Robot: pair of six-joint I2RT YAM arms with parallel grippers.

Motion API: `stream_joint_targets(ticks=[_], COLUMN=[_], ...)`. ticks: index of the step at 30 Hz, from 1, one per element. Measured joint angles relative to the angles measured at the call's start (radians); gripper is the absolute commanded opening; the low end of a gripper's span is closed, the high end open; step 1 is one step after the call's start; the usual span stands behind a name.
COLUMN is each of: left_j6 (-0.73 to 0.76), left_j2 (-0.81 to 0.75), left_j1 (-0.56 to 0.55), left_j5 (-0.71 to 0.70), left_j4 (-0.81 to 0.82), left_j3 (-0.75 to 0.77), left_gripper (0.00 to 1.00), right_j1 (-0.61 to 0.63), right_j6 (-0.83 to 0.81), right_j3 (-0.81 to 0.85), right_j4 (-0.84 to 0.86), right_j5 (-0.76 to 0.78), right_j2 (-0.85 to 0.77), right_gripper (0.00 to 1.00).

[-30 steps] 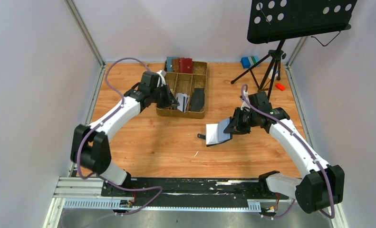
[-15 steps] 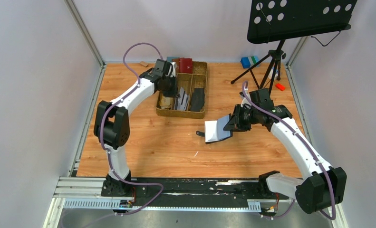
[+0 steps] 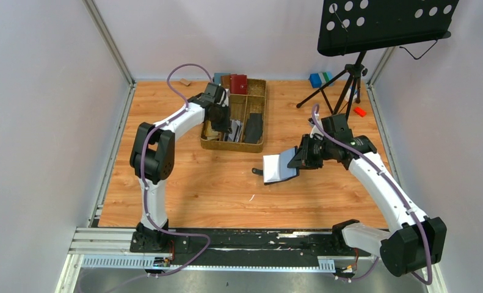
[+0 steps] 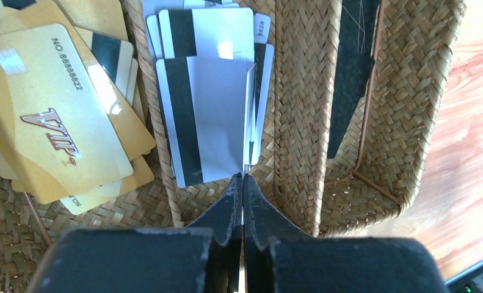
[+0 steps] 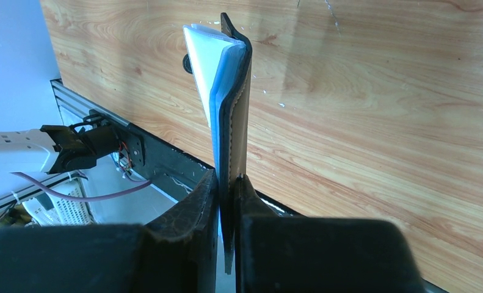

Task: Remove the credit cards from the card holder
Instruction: Place the credit card in the storage box.

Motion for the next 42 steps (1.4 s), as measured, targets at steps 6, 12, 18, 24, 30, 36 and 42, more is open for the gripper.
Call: stream_joint_targets(ticks=[6, 12, 18, 24, 30, 36, 42], left_j6=[-0.001, 0.018, 0.024, -0.076, -0.261, -0.5, -0.587], left_j2=[0.0, -0.01, -0.14, -0.495, -0.734, -0.875, -0.955], left_j1=[0.0, 0.0, 0.0, -0.022, -0.161, -0.187, -0.198], left_j5=[-0.05, -0.092, -0.076, 0.085, 0.219, 0.282, 0.274], left_j4=[0.023, -0.005, -0.058, 0.042, 0.238, 0.45, 0.512], left_j3=[-0.002, -0.002, -0.029, -0.291, -0.577, -0.879, -0.913], left_gripper=[0.31, 0.49, 0.71, 0.96, 1.0, 1.0, 1.0], right_j1=[0.0, 0.0, 0.0, -0.005, -0.005, 0.004, 0.035], right_j6=[-0.003, -0.008, -0.007, 0.05, 0.17, 0.242, 0.273], right_j3=[0.0, 0.0, 0.0, -0.028, -0.121, -0.158, -0.158], right_j4=[-0.005, -0.004, 0.008, 0.157, 0.349, 0.462, 0.522], right_j5=[-0.001, -0.003, -0.04, -0.188, -0.319, -0.407, -0.45], right_j2=[-0.01, -0.006, 0.017, 0.022, 0.018, 0.013, -0.002], right_gripper=[0.0, 0.0, 0.0, 0.0, 0.0, 0.0, 0.0])
